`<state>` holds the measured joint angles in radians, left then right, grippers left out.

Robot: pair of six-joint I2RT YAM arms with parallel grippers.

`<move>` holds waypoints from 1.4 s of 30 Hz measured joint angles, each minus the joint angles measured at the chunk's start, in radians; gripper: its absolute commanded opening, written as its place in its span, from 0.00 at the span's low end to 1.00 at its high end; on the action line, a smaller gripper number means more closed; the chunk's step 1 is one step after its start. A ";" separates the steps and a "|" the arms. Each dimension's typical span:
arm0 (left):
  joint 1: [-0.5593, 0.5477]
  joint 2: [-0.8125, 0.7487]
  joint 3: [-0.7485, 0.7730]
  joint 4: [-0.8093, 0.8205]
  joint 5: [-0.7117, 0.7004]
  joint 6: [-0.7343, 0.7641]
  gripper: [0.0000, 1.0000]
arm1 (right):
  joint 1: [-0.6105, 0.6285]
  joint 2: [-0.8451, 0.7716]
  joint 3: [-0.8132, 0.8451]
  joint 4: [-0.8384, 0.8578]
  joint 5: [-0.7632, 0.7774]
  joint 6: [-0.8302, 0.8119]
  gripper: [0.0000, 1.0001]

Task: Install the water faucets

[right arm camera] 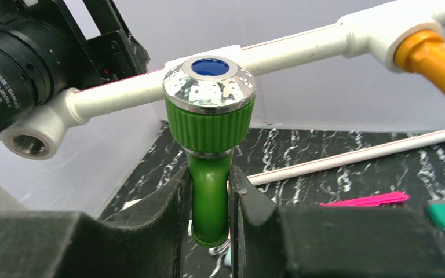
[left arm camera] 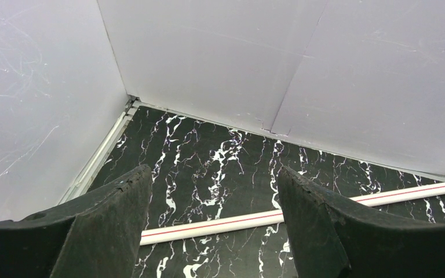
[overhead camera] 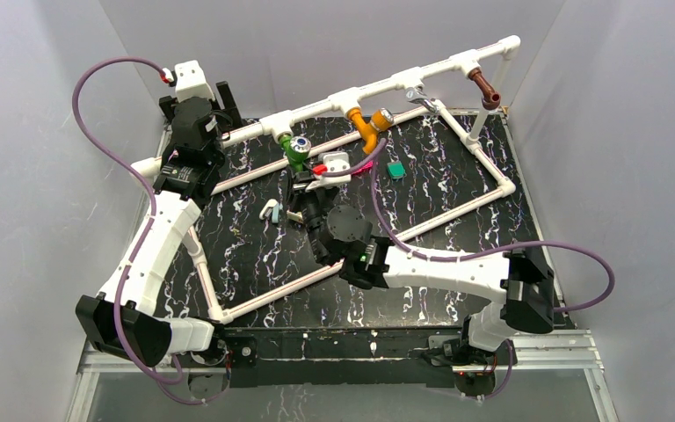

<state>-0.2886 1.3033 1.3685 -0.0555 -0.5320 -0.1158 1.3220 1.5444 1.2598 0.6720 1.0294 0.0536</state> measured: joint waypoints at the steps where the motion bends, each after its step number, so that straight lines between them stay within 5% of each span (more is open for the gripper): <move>1: -0.001 0.000 0.000 0.001 -0.001 0.000 0.77 | 0.000 0.009 -0.004 0.035 -0.006 -0.069 0.01; 10: -0.002 0.000 -0.001 0.008 -0.008 0.001 0.77 | 0.002 0.039 -0.015 0.155 -0.055 -0.446 0.01; 21: -0.002 0.000 -0.003 0.014 -0.019 0.004 0.77 | -0.005 0.041 -0.015 0.153 -0.095 -0.573 0.01; 42: -0.004 -0.004 -0.007 0.006 -0.014 0.007 0.77 | -0.023 -0.011 -0.026 -0.002 -0.061 0.032 0.01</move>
<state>-0.2924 1.2991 1.3617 -0.0490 -0.5457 -0.1089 1.2995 1.5337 1.2343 0.6704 0.9688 0.0860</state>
